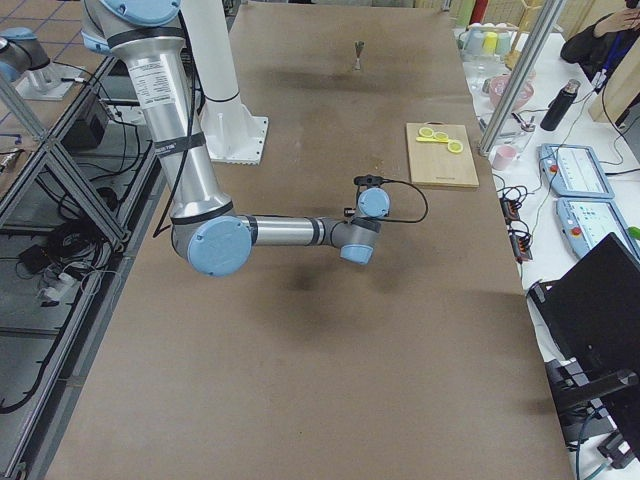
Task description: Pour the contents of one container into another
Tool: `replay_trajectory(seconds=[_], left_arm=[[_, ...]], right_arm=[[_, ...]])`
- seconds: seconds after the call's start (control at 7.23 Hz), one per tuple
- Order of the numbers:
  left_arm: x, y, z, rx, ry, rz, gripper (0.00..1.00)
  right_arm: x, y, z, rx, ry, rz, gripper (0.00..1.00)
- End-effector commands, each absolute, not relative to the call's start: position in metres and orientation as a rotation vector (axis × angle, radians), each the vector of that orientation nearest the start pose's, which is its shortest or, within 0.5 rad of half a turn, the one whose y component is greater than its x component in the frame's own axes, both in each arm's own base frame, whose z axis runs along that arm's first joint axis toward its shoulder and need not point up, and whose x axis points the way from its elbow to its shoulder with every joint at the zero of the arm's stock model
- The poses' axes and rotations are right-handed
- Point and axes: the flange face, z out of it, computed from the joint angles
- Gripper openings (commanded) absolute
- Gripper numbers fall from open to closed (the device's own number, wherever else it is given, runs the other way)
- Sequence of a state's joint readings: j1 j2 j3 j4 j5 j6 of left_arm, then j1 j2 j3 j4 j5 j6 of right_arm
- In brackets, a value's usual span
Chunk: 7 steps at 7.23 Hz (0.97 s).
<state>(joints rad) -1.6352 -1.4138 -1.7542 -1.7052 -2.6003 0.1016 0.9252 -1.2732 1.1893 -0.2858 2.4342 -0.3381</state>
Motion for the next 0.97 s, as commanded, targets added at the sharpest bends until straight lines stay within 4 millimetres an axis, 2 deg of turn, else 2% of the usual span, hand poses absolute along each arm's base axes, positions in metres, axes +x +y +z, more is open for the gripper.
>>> replay_trajectory(seconds=[0.0, 0.14, 0.28, 0.41, 0.55, 0.69, 0.83], left_arm=[[-0.070, -0.411, 0.586, 0.326, 1.036, 0.182, 0.99], [-0.067, -0.411, 0.573, 0.366, 1.032, 0.208, 0.99], [-0.065, -0.404, 0.583, 0.286, 1.050, 0.125, 0.99], [-0.057, -0.405, 0.580, 0.290, 1.056, 0.122, 0.99], [-0.042, -0.406, 0.574, 0.393, 1.005, 0.215, 0.99], [-0.022, -0.412, 0.573, 0.490, 0.869, 0.293, 0.99], [-0.006, -0.405, 0.572, 0.479, 0.883, 0.247, 0.99]], right_arm=[[-0.306, -0.533, 0.531, 1.083, -0.979, -1.309, 0.00], [-0.291, -0.541, 0.527, 1.100, -0.965, -1.291, 0.00], [-0.275, -0.550, 0.525, 1.104, -0.949, -1.283, 0.00], [-0.261, -0.558, 0.519, 1.165, -0.880, -1.352, 0.00], [-0.248, -0.563, 0.511, 1.201, -0.837, -1.358, 0.00], [-0.234, -0.567, 0.507, 1.210, -0.836, -1.346, 0.00], [-0.219, -0.570, 0.502, 1.223, -0.829, -1.335, 0.00]])
